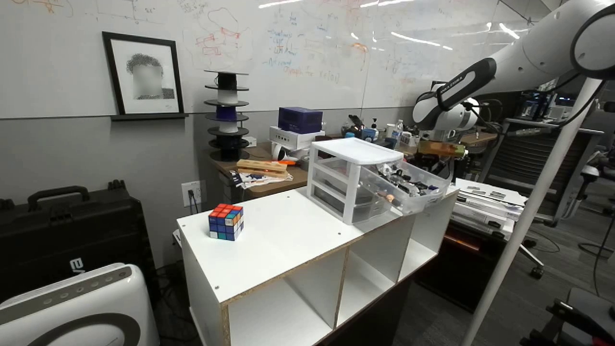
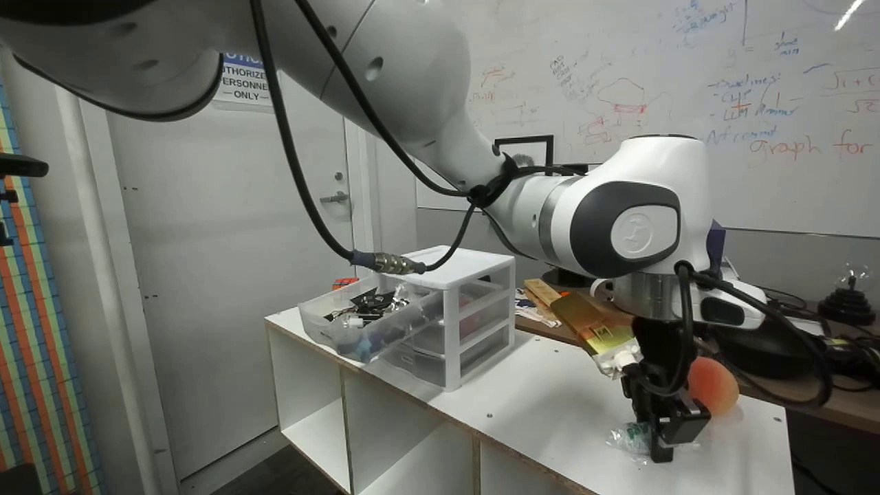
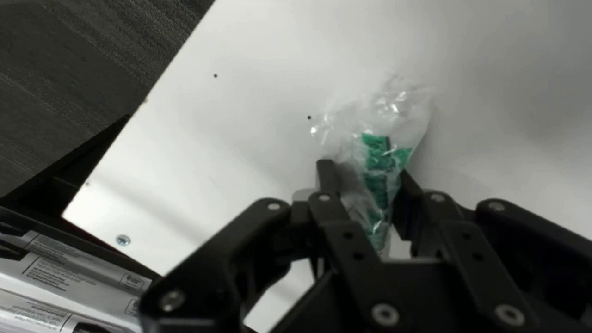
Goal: Put the silver object, battery, and plastic bag on the table into the open drawer and then close the drawer
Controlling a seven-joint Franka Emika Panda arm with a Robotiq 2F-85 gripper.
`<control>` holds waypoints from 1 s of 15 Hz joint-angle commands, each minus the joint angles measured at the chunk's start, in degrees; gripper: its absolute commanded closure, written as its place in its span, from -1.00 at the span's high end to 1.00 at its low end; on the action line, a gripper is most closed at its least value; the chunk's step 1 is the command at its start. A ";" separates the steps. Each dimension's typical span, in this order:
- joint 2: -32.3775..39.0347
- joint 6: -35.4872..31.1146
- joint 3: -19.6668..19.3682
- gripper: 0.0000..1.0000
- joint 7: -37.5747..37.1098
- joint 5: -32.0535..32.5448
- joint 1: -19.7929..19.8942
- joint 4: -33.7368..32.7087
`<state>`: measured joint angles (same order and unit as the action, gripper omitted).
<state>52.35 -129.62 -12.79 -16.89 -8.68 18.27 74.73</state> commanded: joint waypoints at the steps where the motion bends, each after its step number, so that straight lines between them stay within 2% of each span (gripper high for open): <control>1: 1.31 1.05 0.39 -0.97 0.04 0.85 -0.62 -2.92; 6: -4.56 3.23 3.36 -0.93 3.36 0.46 -2.24 2.90; 10: -13.61 2.58 1.50 -0.93 2.35 5.46 -8.19 10.36; 15: -26.42 0.37 -0.74 -0.93 -0.91 15.67 -15.32 20.10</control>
<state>35.68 -127.30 -12.00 -16.29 1.81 6.83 85.55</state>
